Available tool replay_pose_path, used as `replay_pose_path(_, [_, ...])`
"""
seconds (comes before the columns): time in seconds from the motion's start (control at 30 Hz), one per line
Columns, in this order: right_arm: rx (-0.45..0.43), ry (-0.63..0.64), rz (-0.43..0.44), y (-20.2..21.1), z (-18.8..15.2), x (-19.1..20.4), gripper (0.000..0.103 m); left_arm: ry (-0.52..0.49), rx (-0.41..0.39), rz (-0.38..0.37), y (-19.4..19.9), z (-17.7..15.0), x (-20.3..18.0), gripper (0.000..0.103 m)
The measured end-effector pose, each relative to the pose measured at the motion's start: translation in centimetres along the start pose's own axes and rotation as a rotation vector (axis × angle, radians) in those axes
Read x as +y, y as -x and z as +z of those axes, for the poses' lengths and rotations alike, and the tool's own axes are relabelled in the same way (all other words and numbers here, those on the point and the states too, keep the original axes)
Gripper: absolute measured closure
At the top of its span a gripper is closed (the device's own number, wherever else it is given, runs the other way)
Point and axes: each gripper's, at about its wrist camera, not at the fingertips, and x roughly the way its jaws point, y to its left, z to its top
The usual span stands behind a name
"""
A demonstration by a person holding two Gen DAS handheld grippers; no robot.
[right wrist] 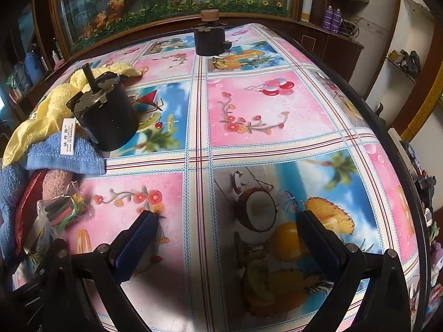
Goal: Organize soft objects
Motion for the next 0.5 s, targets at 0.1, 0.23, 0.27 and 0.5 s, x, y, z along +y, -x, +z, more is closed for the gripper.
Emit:
replay_pose_path(0.1, [0.0,-0.001,0.0,-0.02,0.04,-0.11,0.0,0.0,0.0,0.0,0.01,0.0,-0.01,0.0])
replay_pose_path(0.23, [0.001,0.001,0.002,-0.05,0.11,-0.23,0.0,0.0,0.0,-0.001,0.0,0.0,0.01,0.0])
replay_pose_path(0.27, [0.0,0.002,0.002,-0.03,0.08,-0.21,0.0,0.0,0.001,0.0,0.0,0.0,0.01,0.0])
replay_pose_path(0.5, [0.001,0.003,0.002,-0.05,0.15,-0.39,0.0,0.014,0.003,0.009,0.18,-0.24,-0.1,0.0])
